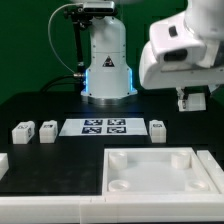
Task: Assemble one leg
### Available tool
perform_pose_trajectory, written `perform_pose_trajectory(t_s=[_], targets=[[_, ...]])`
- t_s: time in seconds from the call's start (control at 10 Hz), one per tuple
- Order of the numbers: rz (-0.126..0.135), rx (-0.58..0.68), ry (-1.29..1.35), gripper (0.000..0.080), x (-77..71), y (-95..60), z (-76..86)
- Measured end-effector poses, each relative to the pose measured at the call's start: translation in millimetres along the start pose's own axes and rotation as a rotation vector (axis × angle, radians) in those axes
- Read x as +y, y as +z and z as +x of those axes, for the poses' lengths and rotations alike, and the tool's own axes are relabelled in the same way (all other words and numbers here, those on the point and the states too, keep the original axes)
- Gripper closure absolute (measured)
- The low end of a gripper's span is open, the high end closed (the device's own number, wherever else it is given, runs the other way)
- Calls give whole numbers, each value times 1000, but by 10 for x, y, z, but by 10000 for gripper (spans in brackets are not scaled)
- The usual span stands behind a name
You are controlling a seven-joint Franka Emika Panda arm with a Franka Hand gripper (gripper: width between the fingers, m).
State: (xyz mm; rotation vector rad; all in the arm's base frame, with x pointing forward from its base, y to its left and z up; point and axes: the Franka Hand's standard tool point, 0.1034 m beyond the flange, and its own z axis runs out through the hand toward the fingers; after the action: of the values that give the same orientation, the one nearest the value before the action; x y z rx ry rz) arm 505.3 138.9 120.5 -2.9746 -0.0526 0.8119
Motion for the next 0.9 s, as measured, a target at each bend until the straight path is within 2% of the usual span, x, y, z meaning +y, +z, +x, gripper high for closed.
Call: perform_pose_trajectory(t_s=[0.1,0.2,0.3,0.4,0.5,0.7,0.8,0.9], targets=[[12,111,-74,508,129,-60,223],[17,207,-104,508,308,-329,398],[15,325,-126,508,409,-655,539],[16,431,-115,508,376,-869,669],[13,568,-117,508,250,-1028,777],[8,741,-115,508,325,-931,753],[6,881,-114,508,327,-996,809],[3,979,-113,508,345,-969,803]])
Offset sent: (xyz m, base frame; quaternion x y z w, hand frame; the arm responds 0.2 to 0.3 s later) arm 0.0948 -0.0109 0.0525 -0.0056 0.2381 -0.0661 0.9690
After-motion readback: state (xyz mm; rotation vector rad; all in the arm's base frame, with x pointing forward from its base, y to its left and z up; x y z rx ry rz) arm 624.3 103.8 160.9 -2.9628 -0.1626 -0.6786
